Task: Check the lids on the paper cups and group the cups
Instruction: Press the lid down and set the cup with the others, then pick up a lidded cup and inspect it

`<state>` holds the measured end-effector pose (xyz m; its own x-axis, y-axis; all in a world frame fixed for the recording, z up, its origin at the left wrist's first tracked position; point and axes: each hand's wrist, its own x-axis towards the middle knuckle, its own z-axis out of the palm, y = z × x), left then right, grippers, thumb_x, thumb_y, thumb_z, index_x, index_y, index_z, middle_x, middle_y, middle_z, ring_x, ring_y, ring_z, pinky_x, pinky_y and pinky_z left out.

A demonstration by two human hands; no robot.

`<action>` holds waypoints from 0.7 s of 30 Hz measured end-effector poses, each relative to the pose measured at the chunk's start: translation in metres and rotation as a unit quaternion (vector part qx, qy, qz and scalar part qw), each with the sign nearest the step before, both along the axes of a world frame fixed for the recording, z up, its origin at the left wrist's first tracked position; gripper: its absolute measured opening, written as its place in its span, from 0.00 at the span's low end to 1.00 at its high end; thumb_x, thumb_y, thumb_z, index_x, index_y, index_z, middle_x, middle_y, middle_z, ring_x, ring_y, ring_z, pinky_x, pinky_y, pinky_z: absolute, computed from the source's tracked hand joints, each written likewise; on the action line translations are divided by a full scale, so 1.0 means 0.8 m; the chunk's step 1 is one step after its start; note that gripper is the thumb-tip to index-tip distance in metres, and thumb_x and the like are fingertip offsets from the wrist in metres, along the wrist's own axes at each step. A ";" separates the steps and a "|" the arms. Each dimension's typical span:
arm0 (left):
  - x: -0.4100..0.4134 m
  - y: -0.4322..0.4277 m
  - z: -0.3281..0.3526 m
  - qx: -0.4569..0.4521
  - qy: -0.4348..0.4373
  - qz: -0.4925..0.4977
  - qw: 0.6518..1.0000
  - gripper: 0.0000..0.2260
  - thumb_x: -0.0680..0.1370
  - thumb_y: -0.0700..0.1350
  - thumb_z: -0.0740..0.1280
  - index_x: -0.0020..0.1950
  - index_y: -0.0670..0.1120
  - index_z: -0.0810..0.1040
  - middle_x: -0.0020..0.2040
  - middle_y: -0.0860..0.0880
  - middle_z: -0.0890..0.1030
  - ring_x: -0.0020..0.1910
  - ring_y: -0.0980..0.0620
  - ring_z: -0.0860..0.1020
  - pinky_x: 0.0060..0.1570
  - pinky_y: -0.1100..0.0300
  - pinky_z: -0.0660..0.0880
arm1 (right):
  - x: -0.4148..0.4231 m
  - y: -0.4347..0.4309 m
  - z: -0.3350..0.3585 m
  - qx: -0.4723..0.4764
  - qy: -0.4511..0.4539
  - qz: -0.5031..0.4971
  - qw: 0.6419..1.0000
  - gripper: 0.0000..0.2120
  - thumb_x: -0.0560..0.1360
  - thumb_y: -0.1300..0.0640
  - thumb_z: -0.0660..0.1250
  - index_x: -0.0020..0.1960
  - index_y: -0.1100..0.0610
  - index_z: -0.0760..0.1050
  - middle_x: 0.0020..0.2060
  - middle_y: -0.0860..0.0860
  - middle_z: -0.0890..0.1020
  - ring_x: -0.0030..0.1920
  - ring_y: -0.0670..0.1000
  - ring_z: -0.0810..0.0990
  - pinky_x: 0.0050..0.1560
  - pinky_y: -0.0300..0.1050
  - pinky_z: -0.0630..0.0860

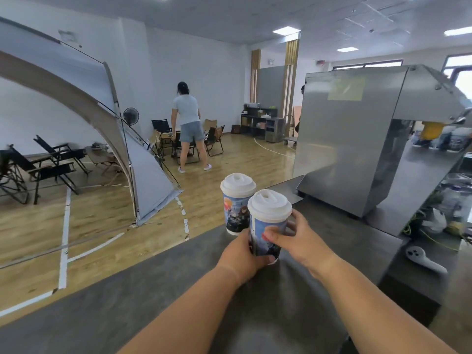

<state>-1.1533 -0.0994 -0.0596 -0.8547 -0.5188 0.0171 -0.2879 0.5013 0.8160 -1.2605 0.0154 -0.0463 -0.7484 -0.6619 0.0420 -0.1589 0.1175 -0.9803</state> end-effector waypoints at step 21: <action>0.713 -0.115 0.079 -0.086 0.039 0.266 0.959 0.17 0.75 0.48 0.71 0.61 0.60 0.72 0.57 0.61 0.78 0.56 0.64 0.76 0.57 0.66 0.73 | 0.569 -0.163 0.056 -0.040 0.161 0.292 0.942 0.08 0.74 0.58 0.72 0.51 0.47 0.77 0.45 0.41 0.81 0.37 0.36 0.76 0.41 0.34 0.75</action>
<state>-0.5825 -0.1912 0.0038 -0.4618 -0.8653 0.1951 -0.4821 0.4295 0.7636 -0.8055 -0.1151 -0.0015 -0.1982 -0.9418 0.2714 -0.4652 -0.1534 -0.8718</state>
